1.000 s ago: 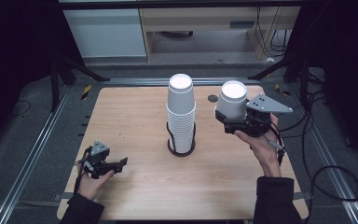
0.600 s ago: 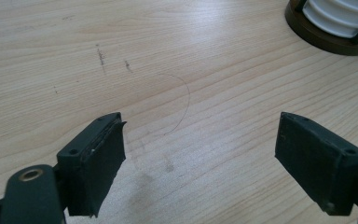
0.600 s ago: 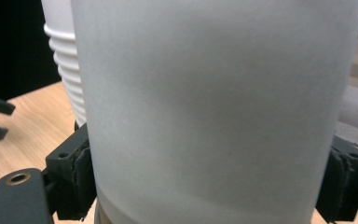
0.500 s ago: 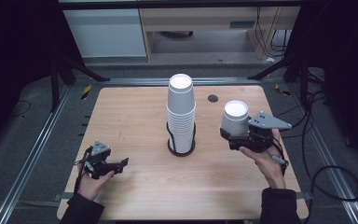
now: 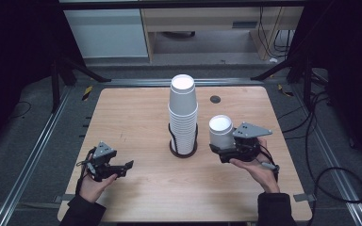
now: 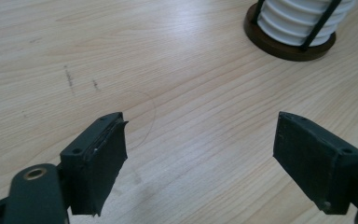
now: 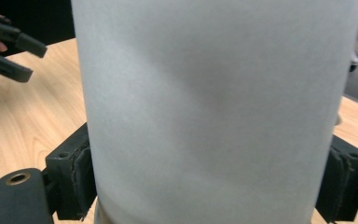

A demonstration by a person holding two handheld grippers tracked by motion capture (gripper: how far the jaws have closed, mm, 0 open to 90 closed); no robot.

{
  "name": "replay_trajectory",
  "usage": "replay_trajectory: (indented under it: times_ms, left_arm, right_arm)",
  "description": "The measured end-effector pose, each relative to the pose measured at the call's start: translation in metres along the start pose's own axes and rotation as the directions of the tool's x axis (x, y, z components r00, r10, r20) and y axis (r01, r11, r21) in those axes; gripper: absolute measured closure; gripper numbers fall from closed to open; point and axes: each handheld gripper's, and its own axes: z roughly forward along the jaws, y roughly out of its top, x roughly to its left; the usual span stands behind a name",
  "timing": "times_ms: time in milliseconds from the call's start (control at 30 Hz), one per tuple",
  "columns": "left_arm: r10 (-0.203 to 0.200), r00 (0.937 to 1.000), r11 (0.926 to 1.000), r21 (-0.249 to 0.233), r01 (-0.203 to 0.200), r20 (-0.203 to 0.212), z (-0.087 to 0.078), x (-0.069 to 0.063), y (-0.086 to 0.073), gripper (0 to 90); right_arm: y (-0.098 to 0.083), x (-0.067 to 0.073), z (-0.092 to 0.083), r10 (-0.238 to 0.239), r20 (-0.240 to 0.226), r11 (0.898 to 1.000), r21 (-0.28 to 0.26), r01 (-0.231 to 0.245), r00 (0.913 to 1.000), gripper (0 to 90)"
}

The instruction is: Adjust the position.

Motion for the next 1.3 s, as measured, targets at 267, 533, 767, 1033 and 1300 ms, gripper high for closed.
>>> replay_trajectory:
  times_ms: [267, 533, 767, 1033, 1300]
  left_arm:
    - [0.042, 0.9967, 0.9991, 0.0, -0.042, 0.07, 0.0, -0.01, 0.005, 16.8]
    - [0.052, 0.9948, 0.9986, 0.004, -0.053, 0.088, -0.002, -0.015, 0.012, 16.8]
    - [0.09, 0.9905, 0.9959, -0.009, -0.09, 0.104, -0.006, -0.018, 0.033, 16.5]
    - [0.125, 0.9806, 0.9922, -0.026, -0.122, 0.151, -0.006, -0.027, 0.047, 15.9]
    - [0.151, 0.9717, 0.9884, -0.011, -0.151, 0.182, -0.001, -0.038, 0.043, 15.7]
  right_arm:
    - [-0.001, 0.011, 0.009, -0.031, -0.079, 0.999, 0.015, 0.033, 0.9963, 13.0]
    - [-0.005, 0.025, 0.025, -0.084, -0.186, 0.994, 0.048, 0.094, 0.9789, 12.9]
    - [-0.004, 0.032, 0.035, -0.106, -0.239, 0.99, 0.065, 0.125, 0.9651, 12.8]
    - [-0.001, 0.043, 0.053, -0.153, -0.309, 0.977, 0.097, 0.191, 0.9389, 12.8]
    - [-0.005, 0.054, 0.066, -0.182, -0.363, 0.96, 0.137, 0.245, 0.9141, 12.7]
